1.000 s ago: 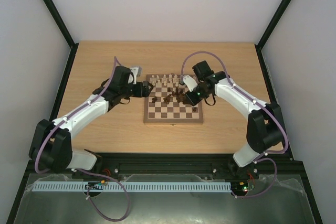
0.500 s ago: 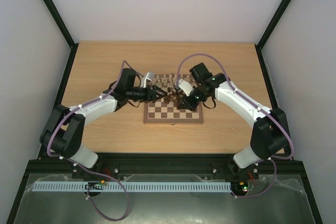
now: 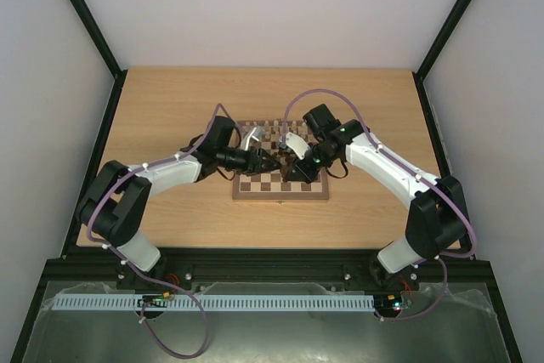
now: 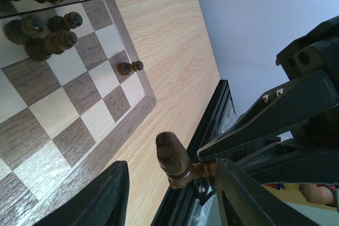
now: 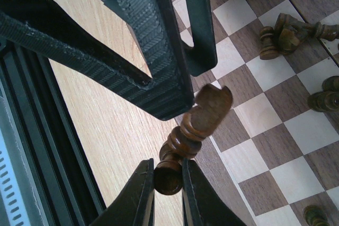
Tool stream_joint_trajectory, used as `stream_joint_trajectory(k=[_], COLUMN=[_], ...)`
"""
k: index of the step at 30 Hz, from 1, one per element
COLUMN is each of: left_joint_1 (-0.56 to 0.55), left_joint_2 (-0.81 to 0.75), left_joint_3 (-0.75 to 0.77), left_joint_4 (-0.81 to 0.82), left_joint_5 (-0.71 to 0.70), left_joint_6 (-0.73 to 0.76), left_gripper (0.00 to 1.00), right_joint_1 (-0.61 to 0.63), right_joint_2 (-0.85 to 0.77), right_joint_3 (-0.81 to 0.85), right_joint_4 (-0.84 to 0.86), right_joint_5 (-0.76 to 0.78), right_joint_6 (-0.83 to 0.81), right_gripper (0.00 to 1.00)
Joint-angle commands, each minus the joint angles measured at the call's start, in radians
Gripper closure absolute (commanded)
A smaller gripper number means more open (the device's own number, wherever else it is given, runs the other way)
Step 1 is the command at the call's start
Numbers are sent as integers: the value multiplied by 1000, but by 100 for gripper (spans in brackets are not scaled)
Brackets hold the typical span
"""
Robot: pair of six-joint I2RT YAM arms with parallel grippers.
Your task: Set up the chess pieces on the board
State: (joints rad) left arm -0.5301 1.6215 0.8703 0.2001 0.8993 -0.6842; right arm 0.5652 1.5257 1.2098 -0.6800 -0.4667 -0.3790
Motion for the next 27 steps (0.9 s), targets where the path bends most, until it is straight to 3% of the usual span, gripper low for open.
stream_joint_trajectory(k=[1,6,16,22,27], left_joint_1=[-8,-26,-28,-1,-27], left_joint_2=[25,46,87,-22,-153], left_joint_3=[22,24,8,-126,-285], left_joint_4=[39,65,97,266,334], left_joint_5=[42,66,31,-99,-343], left_joint_6=[-9,-24,-81,-148,-101], left_gripper=[55,60,45,44,44], right_joint_1=[5,5,6,6,5], right_joint_2=[-31,-31,-29,-8,25], right_joint_3=[11,4,-7,1,6], right_joint_4=[-52,-52,-39,-20,-2], right_joint_5=[-34,-36,-34,-18,28], right_joint_6=[-14,-17,-15,31,60], right_gripper=[93,93,93,93,94])
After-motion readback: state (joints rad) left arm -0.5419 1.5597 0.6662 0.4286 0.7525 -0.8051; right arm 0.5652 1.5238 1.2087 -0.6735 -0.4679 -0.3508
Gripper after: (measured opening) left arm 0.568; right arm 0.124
